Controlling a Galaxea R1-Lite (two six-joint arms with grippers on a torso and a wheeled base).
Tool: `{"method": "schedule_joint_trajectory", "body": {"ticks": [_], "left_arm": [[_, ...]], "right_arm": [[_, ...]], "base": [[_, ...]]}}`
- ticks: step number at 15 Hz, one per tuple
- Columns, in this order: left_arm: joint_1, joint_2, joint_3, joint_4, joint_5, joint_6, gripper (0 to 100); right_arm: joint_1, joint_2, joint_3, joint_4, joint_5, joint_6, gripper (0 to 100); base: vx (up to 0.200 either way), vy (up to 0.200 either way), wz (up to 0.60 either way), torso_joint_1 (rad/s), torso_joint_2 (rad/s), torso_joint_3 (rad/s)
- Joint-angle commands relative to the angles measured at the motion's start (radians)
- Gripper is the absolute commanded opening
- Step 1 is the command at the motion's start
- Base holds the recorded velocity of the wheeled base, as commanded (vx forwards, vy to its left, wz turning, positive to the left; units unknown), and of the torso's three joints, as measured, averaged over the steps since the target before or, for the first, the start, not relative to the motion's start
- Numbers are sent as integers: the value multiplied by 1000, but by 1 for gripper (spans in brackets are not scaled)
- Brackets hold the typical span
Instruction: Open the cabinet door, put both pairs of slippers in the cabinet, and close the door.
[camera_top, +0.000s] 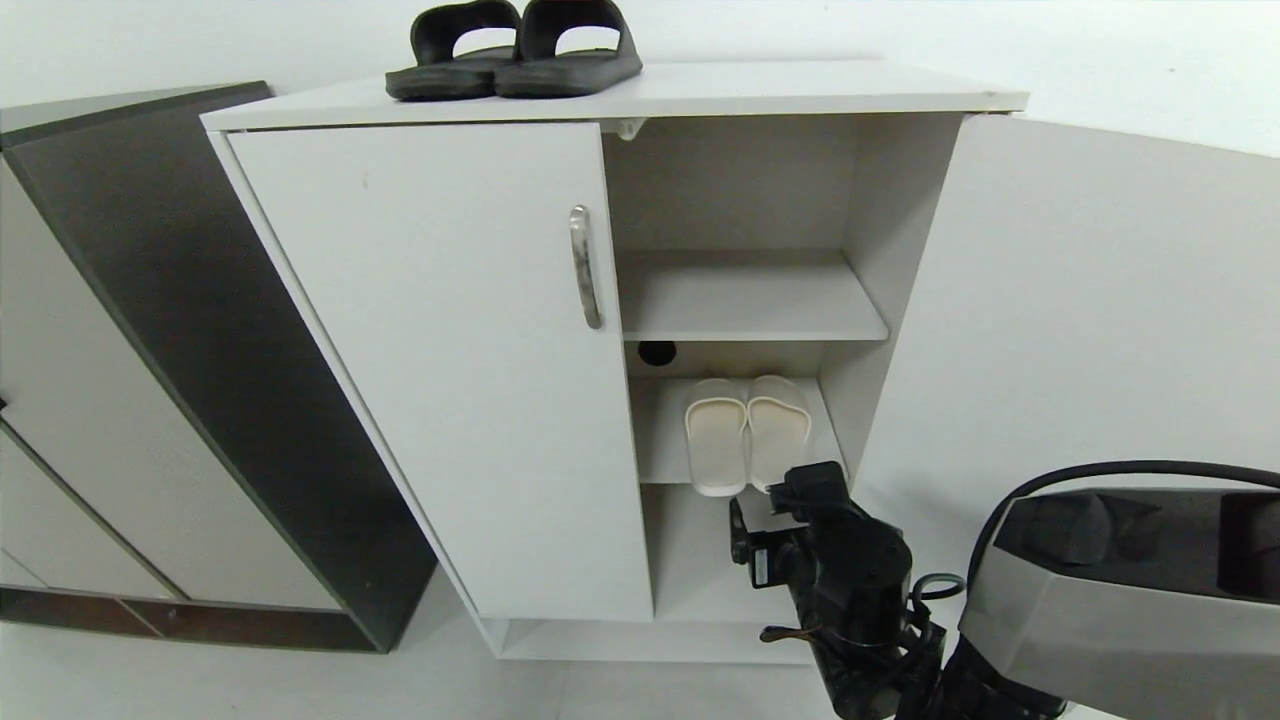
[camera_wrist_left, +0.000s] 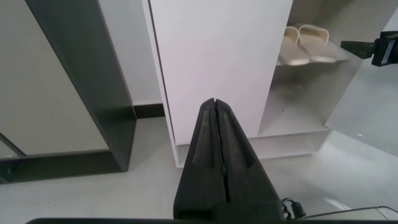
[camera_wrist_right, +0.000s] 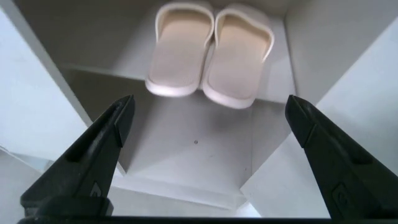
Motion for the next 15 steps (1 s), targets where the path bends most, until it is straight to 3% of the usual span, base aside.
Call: {"method": "schedule_joint_trajectory", "body": {"ticks": [1,9,11,15], "left_arm": [[0,1,0,0,0,0,0],[0,1,0,0,0,0,0],[0,1,0,0,0,0,0],[0,1,0,0,0,0,0]], "right_arm": [[0,0,3,-1,0,0,100],[-5,-23,64,-14,35,0,100],[-11,-21,106,-63,97,-5,100],[-18,-16,124,-78,101,-57,100]], "base": [[0,0,0,7,2,198],[0,0,0,2,1,79],[0,200,0,5,5,2],[0,200,0,10,4,7]]}}
